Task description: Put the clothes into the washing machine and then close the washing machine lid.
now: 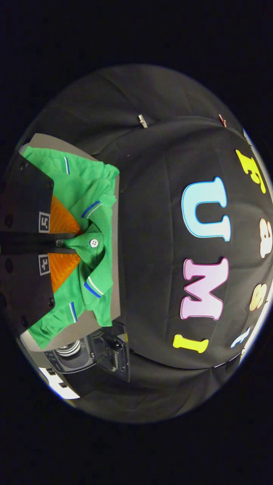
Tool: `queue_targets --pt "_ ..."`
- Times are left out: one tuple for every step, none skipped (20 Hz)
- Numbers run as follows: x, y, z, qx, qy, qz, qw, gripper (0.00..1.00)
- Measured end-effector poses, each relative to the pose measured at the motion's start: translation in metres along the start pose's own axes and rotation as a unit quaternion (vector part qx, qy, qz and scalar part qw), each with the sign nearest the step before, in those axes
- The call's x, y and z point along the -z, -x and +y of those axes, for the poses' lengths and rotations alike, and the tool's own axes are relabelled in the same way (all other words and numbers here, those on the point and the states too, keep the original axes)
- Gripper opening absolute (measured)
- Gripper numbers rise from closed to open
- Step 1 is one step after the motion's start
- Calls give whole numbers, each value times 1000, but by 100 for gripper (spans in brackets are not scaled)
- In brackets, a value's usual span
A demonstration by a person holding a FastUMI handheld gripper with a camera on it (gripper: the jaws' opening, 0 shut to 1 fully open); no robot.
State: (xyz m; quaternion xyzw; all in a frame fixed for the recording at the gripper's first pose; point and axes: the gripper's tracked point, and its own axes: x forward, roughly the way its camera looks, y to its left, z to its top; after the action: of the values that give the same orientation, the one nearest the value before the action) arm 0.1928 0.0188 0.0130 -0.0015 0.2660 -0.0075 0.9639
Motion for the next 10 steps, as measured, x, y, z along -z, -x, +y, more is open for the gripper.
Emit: queue_targets --pt "-8 5 -1 0 3 -9 1000 6" --pt "-16 11 -3 4 4 -17 1000 6" --pt "-24 16 -4 3 1 -27 1000 6" --pt "-31 20 -7 4 -4 -35 999 6" --pt "-38 24 -9 4 -6 -44 999 6" --pt "-46 28 -11 2 -8 -54 999 6" --pt "-56 34 -15 7 -9 -66 998 6" --pt "-64 39 -18 7 -11 -76 997 6" --pt "-72 43 -21 13 -11 -84 996 6" --pt "-78 47 -28 19 -10 -91 996 6"
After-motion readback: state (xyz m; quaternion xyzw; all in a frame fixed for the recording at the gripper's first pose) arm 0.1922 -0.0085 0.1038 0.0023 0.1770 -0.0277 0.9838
